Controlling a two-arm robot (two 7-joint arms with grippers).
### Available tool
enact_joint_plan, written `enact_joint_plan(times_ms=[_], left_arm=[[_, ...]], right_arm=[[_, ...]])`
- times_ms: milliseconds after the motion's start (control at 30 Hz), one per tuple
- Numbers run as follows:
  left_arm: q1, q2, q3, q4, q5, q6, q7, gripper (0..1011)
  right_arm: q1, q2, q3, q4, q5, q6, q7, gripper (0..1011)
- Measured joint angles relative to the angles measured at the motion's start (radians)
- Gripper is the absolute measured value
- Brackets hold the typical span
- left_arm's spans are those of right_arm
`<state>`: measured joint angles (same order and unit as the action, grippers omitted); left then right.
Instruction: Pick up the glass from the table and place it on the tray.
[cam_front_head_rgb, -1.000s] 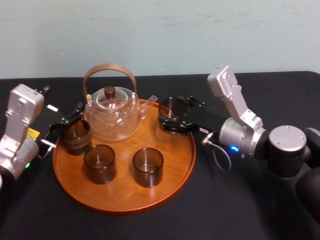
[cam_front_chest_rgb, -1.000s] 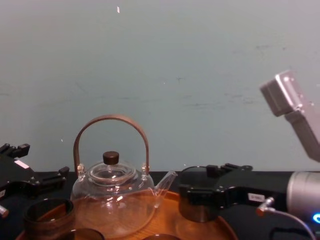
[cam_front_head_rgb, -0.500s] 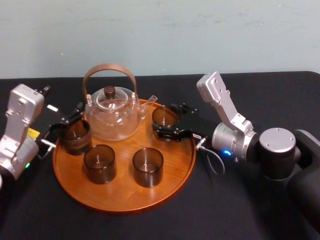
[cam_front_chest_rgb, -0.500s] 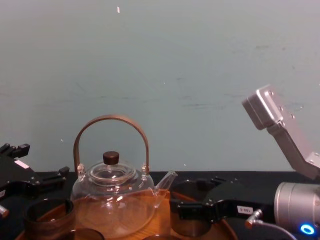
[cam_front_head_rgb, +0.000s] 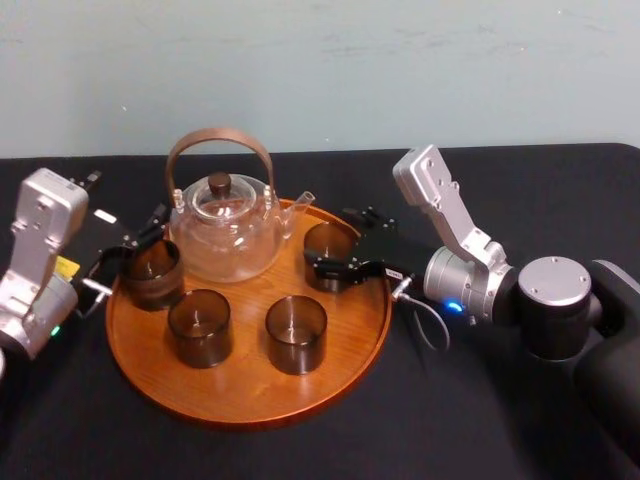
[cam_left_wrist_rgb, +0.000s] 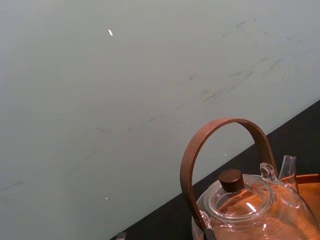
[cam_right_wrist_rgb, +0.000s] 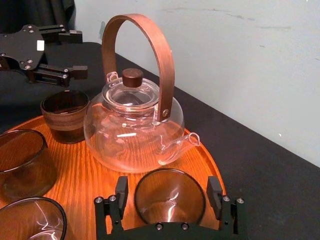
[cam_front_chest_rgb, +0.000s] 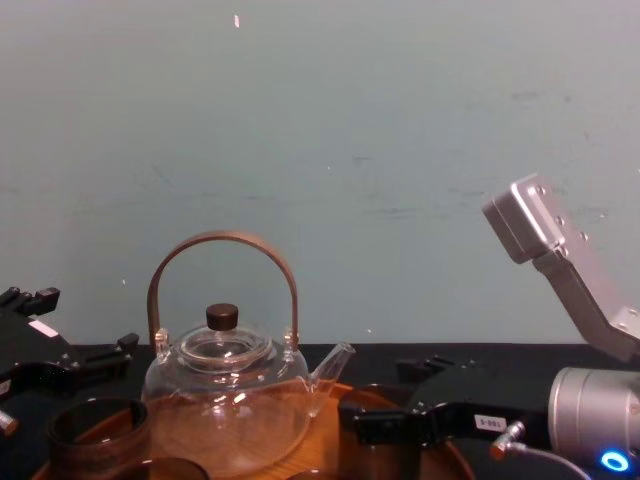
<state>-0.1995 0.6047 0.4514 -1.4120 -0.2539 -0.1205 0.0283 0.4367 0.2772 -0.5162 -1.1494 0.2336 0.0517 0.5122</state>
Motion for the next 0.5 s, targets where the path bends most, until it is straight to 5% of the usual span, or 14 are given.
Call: enact_joint_plan(times_ms=[500], left_arm=[[0.0,0.0,0.0,0.0,0.0,0.0,0.0,1001]], right_arm=[[0.001,0.0,0.001,0.0,0.002,-0.001,0.0,1002]])
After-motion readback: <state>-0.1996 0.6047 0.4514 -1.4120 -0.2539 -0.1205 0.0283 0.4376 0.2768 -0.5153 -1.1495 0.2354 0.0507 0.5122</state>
